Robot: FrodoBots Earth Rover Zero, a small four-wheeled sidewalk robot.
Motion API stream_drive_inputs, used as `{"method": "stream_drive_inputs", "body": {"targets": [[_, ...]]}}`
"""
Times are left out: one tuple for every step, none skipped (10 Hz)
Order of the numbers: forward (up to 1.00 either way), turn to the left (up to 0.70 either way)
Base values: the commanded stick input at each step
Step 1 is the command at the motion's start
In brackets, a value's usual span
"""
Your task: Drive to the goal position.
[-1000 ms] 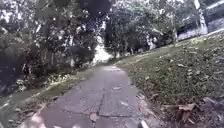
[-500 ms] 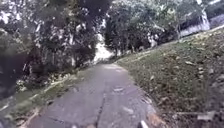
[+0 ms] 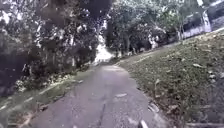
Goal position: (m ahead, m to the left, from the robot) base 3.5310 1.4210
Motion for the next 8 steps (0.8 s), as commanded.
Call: {"method": "stream_drive_inputs", "body": {"targets": [[0.5,0.0],[0.5,0.0],[0.5,0.0],[0.5,0.0],[0.5,0.0],[0.5,0.0],[0.5,0.0],[0.5,0.0]]}}
